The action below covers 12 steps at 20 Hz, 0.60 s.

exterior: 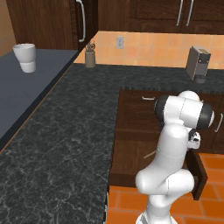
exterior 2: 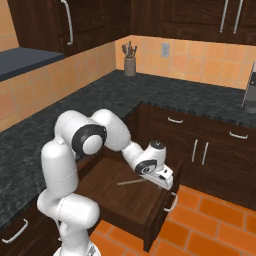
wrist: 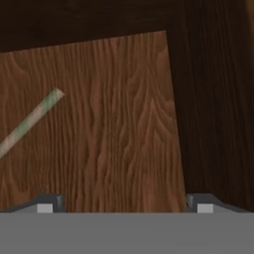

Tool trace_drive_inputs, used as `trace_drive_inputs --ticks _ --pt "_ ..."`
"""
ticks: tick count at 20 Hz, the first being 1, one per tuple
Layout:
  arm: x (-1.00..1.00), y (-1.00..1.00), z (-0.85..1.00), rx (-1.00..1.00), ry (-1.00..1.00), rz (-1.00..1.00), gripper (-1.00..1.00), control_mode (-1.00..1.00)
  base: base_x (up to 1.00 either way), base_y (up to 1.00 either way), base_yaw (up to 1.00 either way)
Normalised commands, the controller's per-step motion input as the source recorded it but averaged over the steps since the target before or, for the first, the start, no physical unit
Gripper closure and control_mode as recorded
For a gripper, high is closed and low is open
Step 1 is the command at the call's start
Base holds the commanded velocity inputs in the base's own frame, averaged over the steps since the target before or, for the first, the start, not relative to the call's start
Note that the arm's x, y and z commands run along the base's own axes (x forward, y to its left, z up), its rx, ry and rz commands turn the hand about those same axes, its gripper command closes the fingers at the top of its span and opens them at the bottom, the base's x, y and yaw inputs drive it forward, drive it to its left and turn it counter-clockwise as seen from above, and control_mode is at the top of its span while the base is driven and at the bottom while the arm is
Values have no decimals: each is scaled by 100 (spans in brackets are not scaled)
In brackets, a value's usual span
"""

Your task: Take a straw from the drawer in front and place it inside the glass cup on the dining counter.

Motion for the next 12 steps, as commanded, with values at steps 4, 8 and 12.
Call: trace_drive_inputs --ticks 4,8,12 --pt "-8 11 40 0 -6 0 -100 -100 0 0 0" --pt "3 78 49 -1 -2 -3 -100 -100 0 0 0" --pt "38 68 5 -3 3 -6 -100 -100 0 0 0"
